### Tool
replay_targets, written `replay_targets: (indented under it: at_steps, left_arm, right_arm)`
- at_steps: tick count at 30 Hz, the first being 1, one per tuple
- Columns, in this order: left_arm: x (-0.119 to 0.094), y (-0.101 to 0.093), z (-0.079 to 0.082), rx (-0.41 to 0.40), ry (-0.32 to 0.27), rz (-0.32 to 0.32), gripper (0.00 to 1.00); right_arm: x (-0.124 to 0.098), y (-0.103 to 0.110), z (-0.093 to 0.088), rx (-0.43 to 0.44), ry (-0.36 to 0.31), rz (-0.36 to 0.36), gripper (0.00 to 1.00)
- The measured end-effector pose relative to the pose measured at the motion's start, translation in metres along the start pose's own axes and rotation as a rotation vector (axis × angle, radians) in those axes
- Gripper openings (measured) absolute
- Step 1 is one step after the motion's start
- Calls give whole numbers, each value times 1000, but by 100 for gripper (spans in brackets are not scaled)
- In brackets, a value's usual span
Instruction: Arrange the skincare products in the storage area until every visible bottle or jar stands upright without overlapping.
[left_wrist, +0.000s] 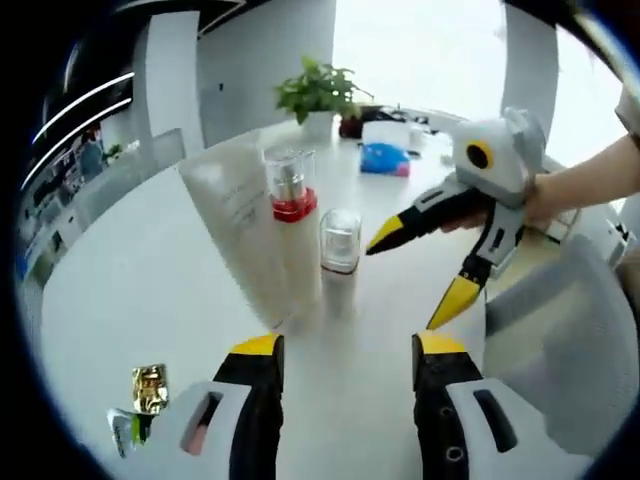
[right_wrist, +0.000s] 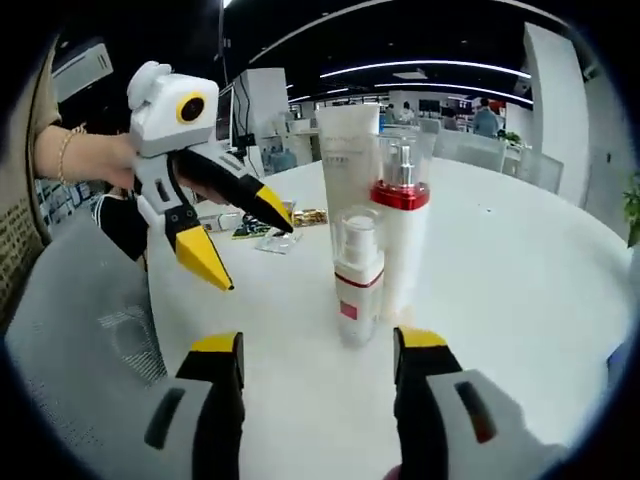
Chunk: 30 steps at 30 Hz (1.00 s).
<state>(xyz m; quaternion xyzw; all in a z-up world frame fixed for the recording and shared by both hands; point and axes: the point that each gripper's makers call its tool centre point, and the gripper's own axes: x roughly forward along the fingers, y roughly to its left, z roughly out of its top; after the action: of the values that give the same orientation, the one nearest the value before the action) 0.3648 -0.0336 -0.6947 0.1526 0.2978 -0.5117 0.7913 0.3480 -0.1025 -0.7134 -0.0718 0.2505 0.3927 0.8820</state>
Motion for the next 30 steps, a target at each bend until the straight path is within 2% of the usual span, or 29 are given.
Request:
replay_targets:
  at_steps: [9, 24, 30]
  left_arm:
    - [-29, 2, -19, -75, -5, 63, 58]
    - [-78, -2, -47, -176, -27, 147, 66]
    - [-105, 3, -59, -246, -59, 211, 71]
  right_arm:
    - [-9, 19, 11, 34, -35, -1, 73]
    - [-28, 34, 19, 87, -73, -29, 82]
    - [-32, 38, 23, 115, -89, -39, 85]
